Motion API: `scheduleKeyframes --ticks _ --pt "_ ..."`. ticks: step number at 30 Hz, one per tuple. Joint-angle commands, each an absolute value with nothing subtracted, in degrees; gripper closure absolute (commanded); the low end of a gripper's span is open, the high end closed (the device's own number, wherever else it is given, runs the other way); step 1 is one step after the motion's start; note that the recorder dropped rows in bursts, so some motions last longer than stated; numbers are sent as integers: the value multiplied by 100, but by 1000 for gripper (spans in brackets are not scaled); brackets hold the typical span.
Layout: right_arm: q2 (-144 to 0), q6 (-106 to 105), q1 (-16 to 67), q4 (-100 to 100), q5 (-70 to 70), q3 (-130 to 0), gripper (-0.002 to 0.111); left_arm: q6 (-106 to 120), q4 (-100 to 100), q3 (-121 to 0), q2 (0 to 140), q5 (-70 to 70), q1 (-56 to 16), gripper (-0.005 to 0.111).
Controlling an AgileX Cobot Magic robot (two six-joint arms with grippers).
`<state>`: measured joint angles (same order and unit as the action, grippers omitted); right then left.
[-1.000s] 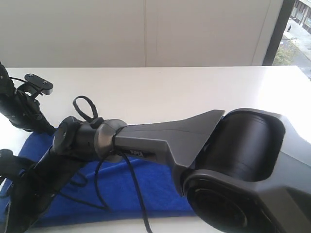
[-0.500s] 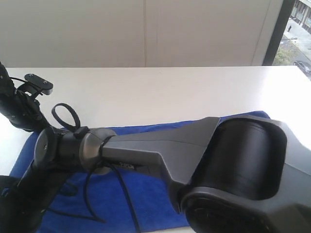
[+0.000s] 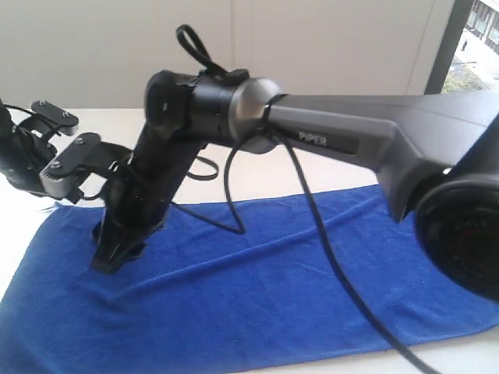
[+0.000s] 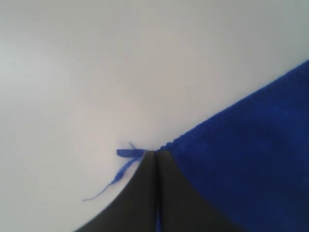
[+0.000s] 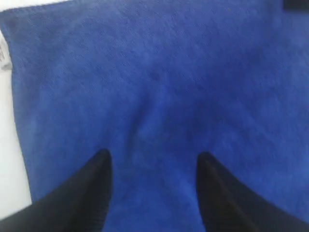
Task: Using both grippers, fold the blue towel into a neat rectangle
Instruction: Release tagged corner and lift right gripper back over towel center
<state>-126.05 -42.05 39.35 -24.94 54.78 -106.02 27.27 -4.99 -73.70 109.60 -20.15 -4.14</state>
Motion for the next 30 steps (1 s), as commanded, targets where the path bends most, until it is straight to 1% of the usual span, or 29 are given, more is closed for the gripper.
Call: scheduleKeyframes --ticks 1,8,12,18,24,30 --pt "-12546 -3979 3461 -2398 5838 -10347 69 2721 -549 -7400 10624 -2394 -405 107" --pt "-12544 -3979 2819 -2395 6119 -9421 94 2721 -586 -7400 10668 -3289 -405 107" --pt "-12442 -3979 2481 -2395 6155 -8839 107 2721 -703 -7366 10814 -3353 -405 107" --pt "-12137 -4028 2287 -2346 5854 -8211 108 2697 -703 -7359 11257 -3010 -405 107" --pt "-12122 -4028 2251 -2346 5369 -7987 108 2688 -680 -7359 11659 -3006 -405 107" --pt "-11735 -4080 2188 -2264 5315 -7997 108 2688 -704 -7438 11419 -3097 -405 107"
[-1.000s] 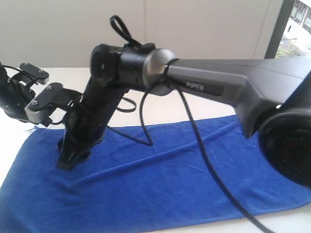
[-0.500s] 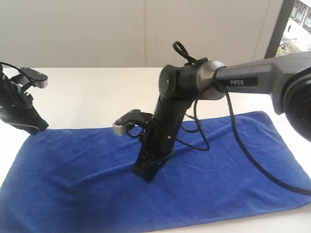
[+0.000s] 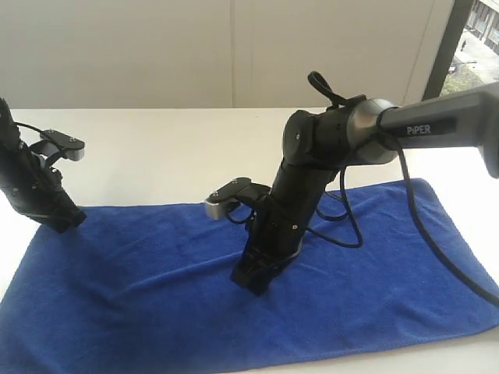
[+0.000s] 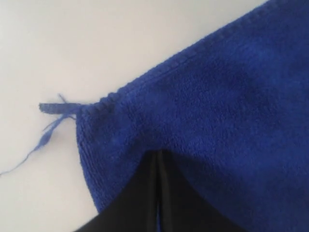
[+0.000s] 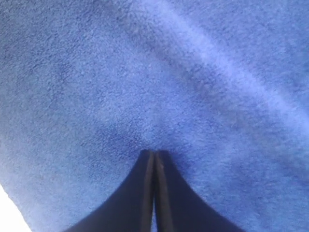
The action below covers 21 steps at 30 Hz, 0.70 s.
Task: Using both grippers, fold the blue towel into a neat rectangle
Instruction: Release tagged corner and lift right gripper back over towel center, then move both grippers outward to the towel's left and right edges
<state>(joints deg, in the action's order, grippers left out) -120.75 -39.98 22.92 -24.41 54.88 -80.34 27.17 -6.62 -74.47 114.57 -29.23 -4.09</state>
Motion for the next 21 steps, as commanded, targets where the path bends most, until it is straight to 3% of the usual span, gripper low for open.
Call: scheduleKeyframes --ticks 1,11,21 --pt "-11616 -4080 2161 -2222 5228 -7997 108 2688 -718 -7482 11284 -3110 -405 107" --pt "-10508 -3012 1180 -651 4201 -8020 108 2720 -1186 -7642 9687 -3981 -405 107" --pt "-11315 -3187 -417 -1054 4269 -8388 108 2685 -1634 -5891 8638 -3968 -415 107"
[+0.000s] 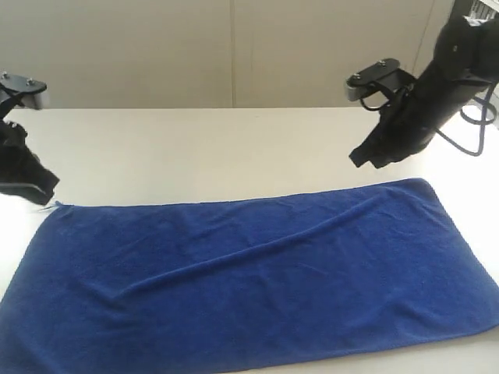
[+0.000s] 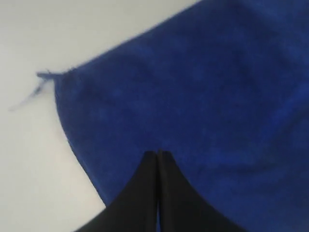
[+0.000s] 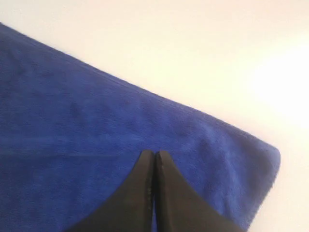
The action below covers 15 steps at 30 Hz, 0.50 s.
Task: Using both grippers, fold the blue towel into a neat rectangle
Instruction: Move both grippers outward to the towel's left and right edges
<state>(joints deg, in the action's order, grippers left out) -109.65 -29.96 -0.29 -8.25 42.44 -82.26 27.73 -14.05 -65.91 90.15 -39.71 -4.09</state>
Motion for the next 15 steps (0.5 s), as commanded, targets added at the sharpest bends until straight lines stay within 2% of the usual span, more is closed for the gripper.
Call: scheduleKeyframes --ticks 1,9,15 --pt "-11473 -3187 -487 -1078 4269 -8485 108 2681 -1718 -5698 8545 -3867 -415 107" --pt "-12419 -2649 -640 -514 4322 -9326 108 2804 -2221 -4699 8047 -3768 -415 107" --pt "-12755 -2369 -654 0 4379 -9554 108 2828 -2221 -4595 7993 -3617 -415 107"
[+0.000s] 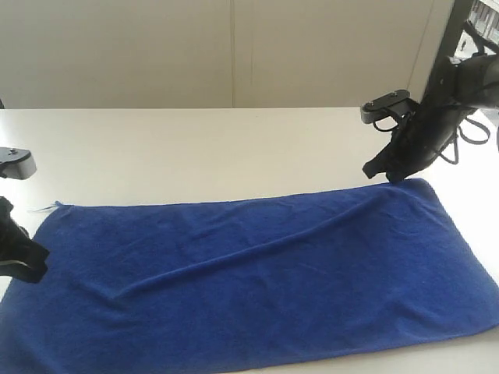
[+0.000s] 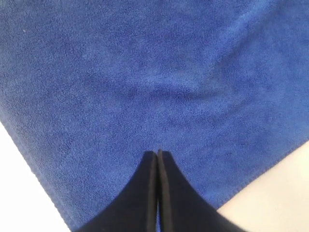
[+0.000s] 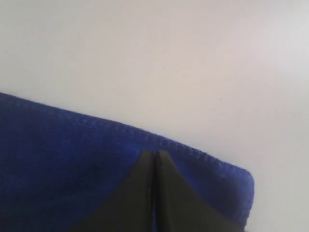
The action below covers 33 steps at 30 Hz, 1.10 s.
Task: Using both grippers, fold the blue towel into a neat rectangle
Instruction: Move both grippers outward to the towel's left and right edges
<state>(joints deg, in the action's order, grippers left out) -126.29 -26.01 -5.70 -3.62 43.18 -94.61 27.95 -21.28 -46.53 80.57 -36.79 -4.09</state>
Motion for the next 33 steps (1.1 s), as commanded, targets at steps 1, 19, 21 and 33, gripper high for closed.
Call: scheduleKeyframes --ticks 1,19,21,33 --pt "-12800 -2311 -668 88 4379 -9554 108 2828 -2221 -4595 7993 -3572 -415 107" --pt "-13017 -2015 -1297 761 4145 -9554 108 2845 -2286 -4595 7993 -3514 -415 107" --pt "-13017 -2015 -1417 761 4145 -9554 108 2856 -2287 -4595 7993 -3514 -415 107" --pt "-12652 -2147 -1764 140 3902 -9554 108 2978 -2307 -4579 8003 -3407 -415 107"
